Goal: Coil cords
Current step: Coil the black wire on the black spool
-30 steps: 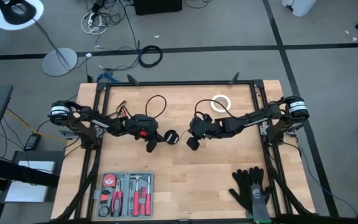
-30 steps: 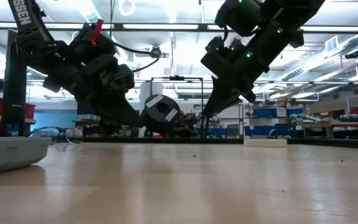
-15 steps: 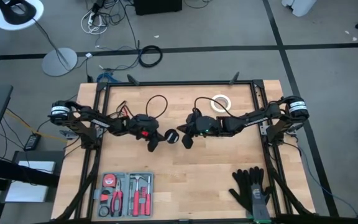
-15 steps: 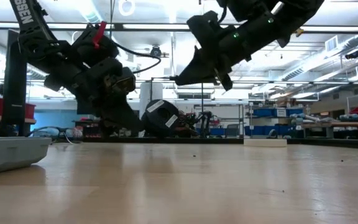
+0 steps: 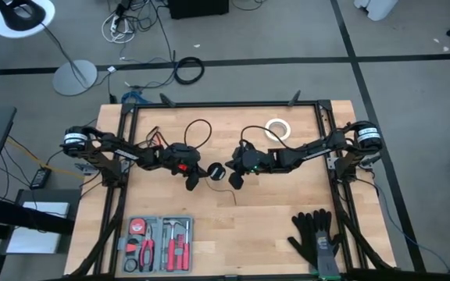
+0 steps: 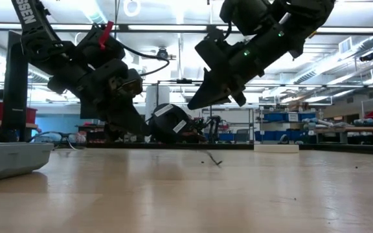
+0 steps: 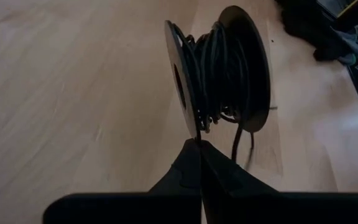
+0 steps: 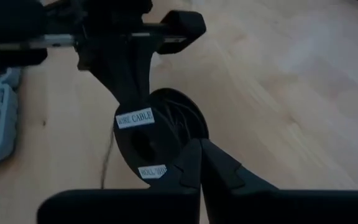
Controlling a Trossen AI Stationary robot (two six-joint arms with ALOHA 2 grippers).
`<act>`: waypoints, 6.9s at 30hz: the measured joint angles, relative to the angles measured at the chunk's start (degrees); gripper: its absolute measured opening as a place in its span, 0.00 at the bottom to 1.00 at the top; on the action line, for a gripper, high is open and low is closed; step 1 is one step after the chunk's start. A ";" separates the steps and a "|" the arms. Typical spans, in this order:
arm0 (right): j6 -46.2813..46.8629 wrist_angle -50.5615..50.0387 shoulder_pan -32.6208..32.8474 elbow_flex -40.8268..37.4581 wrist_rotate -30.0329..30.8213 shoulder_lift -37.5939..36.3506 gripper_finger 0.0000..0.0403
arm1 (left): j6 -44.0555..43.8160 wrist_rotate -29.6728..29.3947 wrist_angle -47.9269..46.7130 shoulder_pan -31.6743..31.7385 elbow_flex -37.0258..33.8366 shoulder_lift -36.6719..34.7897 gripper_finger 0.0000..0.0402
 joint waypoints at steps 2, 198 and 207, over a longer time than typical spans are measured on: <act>-0.75 -0.28 -0.01 0.00 -0.02 0.00 0.02 | 0.39 0.01 -0.33 0.00 0.01 0.00 0.00; 10.14 3.51 4.95 7.91 7.66 19.03 0.22 | -1.50 -14.05 19.05 6.82 -0.06 0.00 0.00; 8.18 7.12 4.70 7.89 7.52 19.04 0.22 | -2.17 -13.35 22.58 6.93 -0.06 0.00 0.00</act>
